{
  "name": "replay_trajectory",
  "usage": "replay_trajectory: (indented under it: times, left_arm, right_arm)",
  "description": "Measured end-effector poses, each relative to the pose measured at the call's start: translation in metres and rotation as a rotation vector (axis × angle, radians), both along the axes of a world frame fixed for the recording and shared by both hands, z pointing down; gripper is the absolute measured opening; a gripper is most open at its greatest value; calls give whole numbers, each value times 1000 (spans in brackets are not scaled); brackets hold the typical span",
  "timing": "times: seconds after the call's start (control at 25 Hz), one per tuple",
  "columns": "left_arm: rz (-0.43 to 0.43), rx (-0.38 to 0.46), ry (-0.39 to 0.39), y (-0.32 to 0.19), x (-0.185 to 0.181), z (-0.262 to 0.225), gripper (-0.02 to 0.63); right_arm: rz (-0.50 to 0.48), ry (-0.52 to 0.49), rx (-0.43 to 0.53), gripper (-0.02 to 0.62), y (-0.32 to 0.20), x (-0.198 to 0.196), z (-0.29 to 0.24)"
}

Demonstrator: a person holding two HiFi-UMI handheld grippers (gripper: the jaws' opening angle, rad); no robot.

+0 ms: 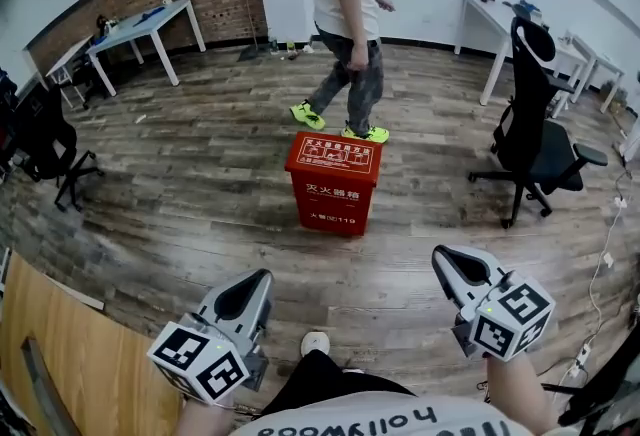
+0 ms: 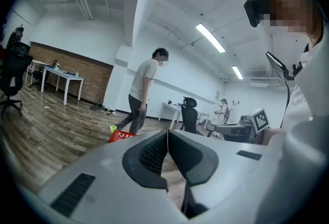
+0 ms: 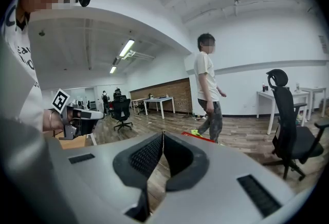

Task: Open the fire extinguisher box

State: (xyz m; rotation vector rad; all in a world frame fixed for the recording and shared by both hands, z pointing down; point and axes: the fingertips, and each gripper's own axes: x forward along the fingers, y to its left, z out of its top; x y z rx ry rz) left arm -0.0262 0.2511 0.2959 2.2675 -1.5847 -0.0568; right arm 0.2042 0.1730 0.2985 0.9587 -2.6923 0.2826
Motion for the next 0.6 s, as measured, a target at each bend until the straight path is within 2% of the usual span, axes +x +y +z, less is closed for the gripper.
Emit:
replay_trajectory:
  times: [0.28,0.6]
  left_arm:
    - [47,13,7,-46,-19,-5,9]
    - [78,11,5,-102,-53,-5,9]
  right_arm:
    - [46,23,1,9,-32,-16,-3]
    - [91,6,0,9,-77,-44,-3]
